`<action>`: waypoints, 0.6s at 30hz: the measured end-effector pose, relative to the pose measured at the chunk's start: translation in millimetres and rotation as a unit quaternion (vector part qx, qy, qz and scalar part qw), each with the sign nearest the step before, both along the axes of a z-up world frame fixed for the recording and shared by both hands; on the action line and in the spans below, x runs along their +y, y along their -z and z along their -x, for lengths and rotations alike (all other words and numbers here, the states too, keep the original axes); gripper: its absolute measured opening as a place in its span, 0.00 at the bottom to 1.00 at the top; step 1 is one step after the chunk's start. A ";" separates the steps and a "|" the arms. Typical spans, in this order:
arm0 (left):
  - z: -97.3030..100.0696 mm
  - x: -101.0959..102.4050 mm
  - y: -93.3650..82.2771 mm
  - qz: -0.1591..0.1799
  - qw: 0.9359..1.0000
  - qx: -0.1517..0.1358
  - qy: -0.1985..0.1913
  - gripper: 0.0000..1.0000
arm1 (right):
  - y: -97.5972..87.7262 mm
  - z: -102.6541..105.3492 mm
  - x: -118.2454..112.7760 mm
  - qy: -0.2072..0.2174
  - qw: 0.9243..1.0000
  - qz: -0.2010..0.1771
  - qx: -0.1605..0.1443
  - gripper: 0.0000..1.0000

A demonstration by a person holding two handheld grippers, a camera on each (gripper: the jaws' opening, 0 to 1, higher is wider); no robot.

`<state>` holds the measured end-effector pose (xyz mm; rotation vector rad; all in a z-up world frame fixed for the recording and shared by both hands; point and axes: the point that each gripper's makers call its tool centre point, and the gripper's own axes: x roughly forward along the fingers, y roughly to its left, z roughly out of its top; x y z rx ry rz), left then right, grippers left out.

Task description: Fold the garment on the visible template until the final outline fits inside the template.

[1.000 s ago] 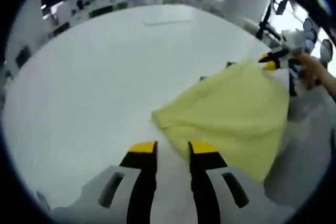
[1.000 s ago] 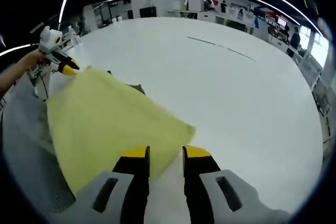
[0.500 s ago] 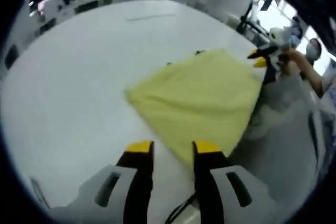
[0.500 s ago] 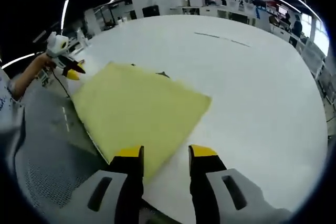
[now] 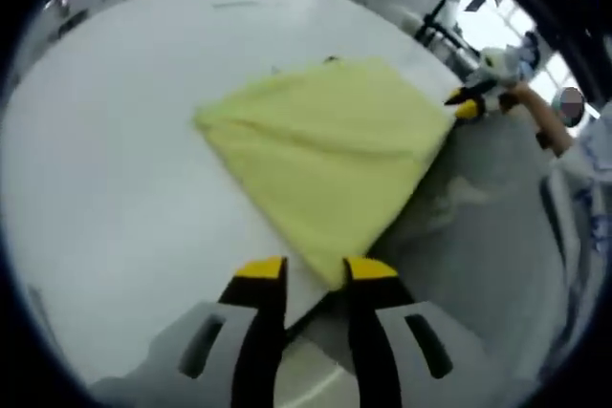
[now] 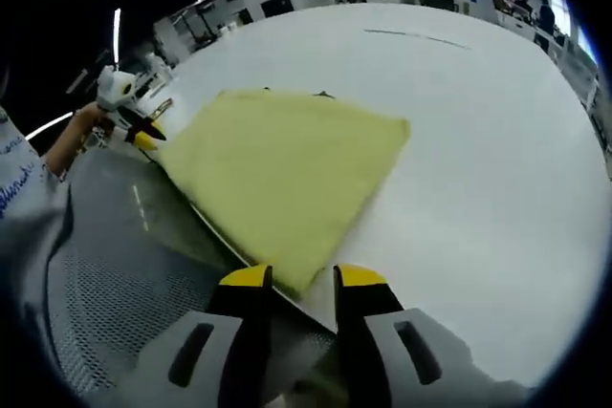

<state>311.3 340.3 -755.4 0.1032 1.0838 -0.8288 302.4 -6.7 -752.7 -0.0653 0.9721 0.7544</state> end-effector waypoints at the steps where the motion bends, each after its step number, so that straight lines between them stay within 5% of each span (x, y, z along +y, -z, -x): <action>1: -0.5 1.1 1.8 -0.003 1.000 0.003 -0.005 0.19 | 3.0 0.8 0.4 0.000 1.000 -0.001 0.005 0.25; 10: 12.1 0.1 5.2 0.001 1.000 0.027 -0.003 0.15 | 12.4 8.9 7.7 -0.014 1.000 -0.002 0.023 0.21; 18: 23.6 -7.0 13.2 0.011 0.998 0.062 -0.005 0.00 | 11.8 9.7 5.7 -0.017 1.000 0.003 0.023 0.13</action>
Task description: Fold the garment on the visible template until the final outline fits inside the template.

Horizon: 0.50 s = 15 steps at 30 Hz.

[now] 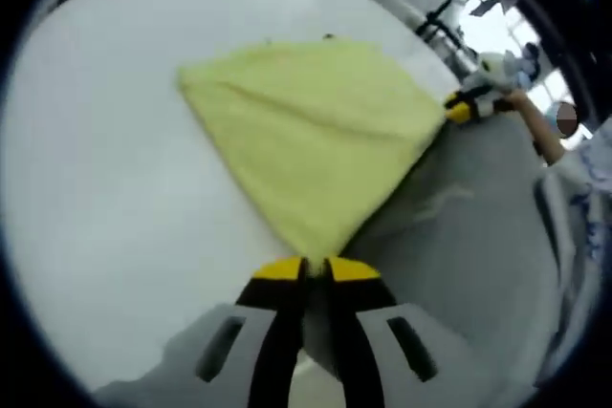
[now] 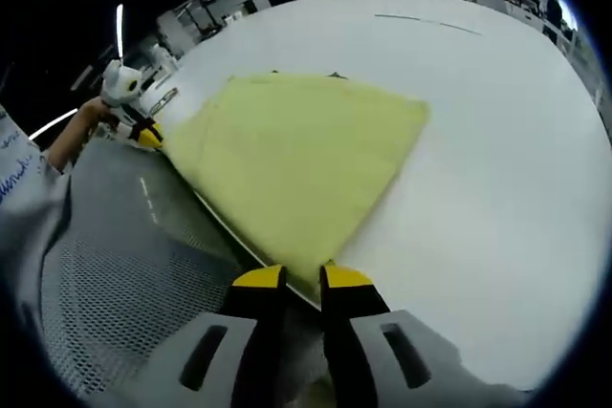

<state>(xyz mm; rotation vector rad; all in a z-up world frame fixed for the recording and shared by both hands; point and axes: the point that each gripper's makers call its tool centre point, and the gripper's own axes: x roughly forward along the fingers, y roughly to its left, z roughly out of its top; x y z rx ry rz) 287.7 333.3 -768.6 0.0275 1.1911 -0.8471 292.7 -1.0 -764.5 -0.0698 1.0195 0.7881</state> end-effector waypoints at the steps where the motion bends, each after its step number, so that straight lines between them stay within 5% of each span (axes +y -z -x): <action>1: -0.5 -0.4 -0.6 0.002 1.000 -0.002 -0.001 0.00 | -0.5 -0.3 -0.8 0.001 1.000 0.001 -0.001 0.10; 10: -3.9 0.0 -11.9 0.009 1.000 -0.012 0.003 0.00 | -8.1 -2.3 -2.2 0.003 1.000 0.001 -0.010 0.03; 15: -10.5 1.0 -29.0 0.018 0.999 -0.033 0.006 0.00 | -29.7 -10.4 -3.8 0.005 0.999 -0.007 -0.035 0.02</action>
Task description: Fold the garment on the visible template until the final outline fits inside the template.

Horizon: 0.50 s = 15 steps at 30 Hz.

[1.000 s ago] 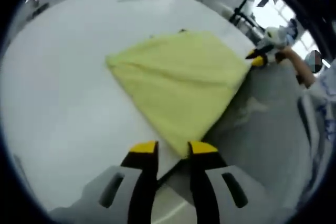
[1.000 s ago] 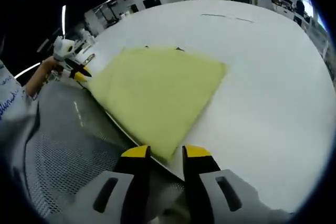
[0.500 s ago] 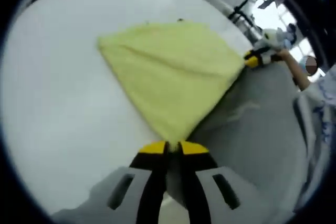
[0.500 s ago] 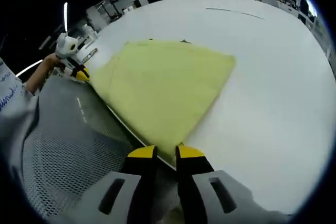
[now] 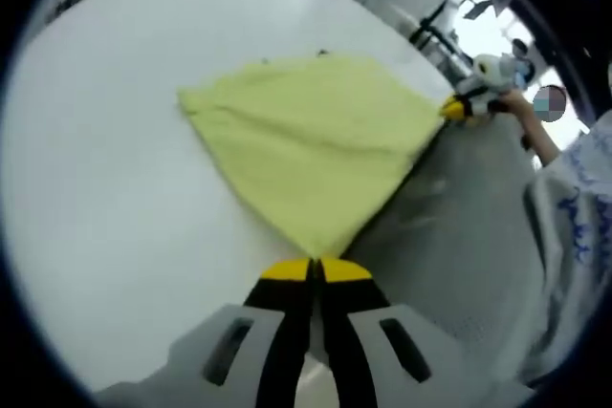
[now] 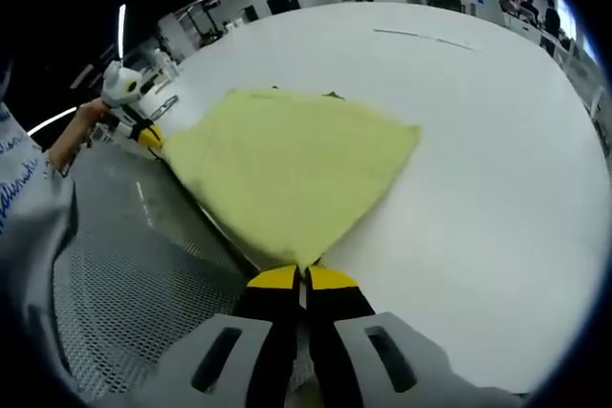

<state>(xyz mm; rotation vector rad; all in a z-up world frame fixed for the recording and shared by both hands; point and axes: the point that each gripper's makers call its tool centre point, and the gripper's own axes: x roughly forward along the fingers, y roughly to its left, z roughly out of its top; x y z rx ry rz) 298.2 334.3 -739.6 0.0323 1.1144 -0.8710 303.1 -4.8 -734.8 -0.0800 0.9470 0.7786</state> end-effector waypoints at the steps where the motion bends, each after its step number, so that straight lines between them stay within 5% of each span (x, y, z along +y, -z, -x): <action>1: -2.8 0.1 -5.0 0.003 1.000 -0.008 0.001 0.00 | -4.5 -1.5 0.5 0.000 1.000 -0.004 -0.006 0.02; 6: -9.6 2.2 -19.2 0.000 1.000 -0.028 0.006 0.00 | -22.5 -3.6 2.3 -0.003 1.000 -0.008 -0.021 0.02; 15: 12.9 8.1 24.4 -0.050 0.998 0.017 0.038 0.00 | 26.4 18.7 -5.0 0.004 0.999 0.018 0.048 0.02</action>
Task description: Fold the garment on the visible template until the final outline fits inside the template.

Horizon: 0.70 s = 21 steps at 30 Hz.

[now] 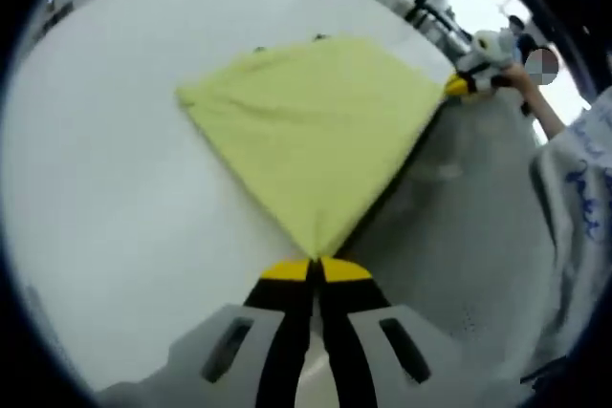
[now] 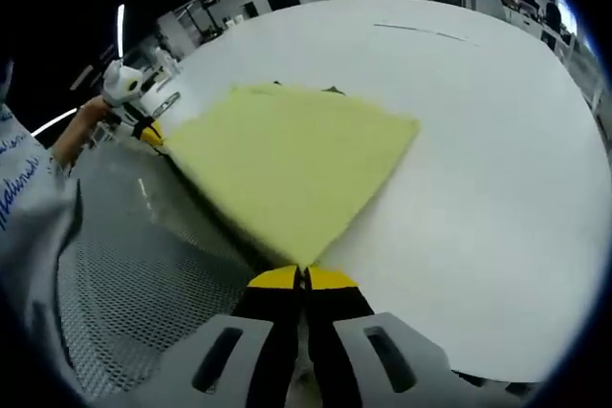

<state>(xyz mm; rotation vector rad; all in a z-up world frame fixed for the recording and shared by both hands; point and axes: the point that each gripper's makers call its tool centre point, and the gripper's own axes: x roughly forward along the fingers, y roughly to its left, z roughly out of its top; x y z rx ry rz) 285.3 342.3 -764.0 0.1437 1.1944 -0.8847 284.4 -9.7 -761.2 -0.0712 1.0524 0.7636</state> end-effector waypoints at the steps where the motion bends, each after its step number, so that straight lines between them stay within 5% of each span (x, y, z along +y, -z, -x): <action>1: 2.7 0.3 5.8 -0.008 1.000 0.006 0.004 0.00 | 4.7 1.8 0.3 -0.002 1.000 0.002 0.005 0.02; 21: 8.2 -1.4 18.5 -0.044 0.997 0.016 0.059 0.00 | 23.5 5.4 -4.4 -0.041 0.995 0.054 0.079 0.03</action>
